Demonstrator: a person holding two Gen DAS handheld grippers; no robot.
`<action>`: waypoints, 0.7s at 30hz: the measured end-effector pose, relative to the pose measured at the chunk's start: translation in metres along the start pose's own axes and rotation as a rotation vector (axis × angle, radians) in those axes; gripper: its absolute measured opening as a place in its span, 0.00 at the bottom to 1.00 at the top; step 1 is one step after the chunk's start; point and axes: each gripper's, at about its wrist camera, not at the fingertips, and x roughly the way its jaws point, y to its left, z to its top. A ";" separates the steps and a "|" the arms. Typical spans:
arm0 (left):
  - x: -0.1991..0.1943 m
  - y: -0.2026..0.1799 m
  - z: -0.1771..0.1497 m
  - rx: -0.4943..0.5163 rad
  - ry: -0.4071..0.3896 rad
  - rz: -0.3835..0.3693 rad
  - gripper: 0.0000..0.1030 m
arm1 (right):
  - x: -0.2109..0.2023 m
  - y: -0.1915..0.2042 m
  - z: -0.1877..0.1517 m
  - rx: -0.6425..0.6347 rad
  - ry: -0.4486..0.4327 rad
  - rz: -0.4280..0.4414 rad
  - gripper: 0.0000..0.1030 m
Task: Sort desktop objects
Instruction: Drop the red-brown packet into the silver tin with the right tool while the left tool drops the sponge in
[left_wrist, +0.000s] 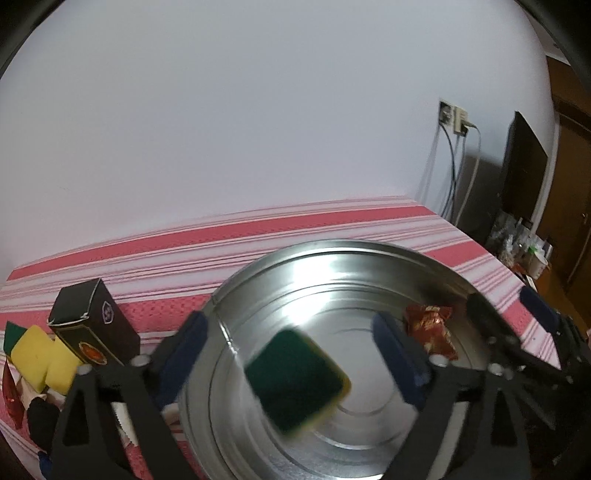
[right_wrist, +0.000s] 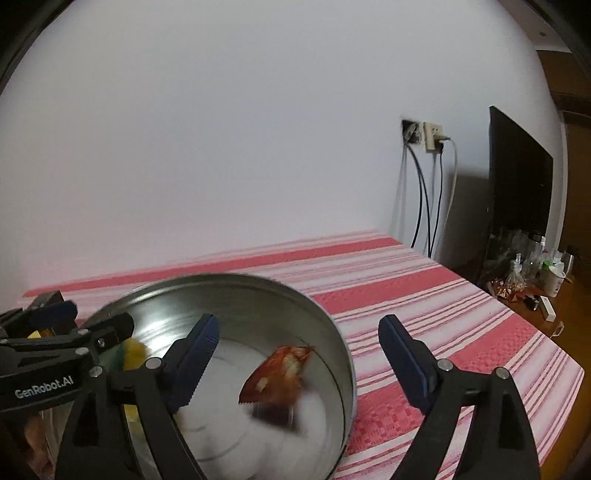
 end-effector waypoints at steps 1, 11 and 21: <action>0.000 0.002 0.000 -0.009 -0.004 -0.009 0.95 | -0.003 -0.002 0.000 0.015 -0.019 -0.004 0.87; -0.018 0.021 -0.004 -0.010 -0.093 0.069 0.96 | -0.017 0.000 0.003 0.029 -0.107 -0.037 0.87; -0.033 0.068 -0.025 -0.055 -0.154 0.267 0.97 | -0.049 0.001 -0.001 0.127 -0.261 -0.067 0.87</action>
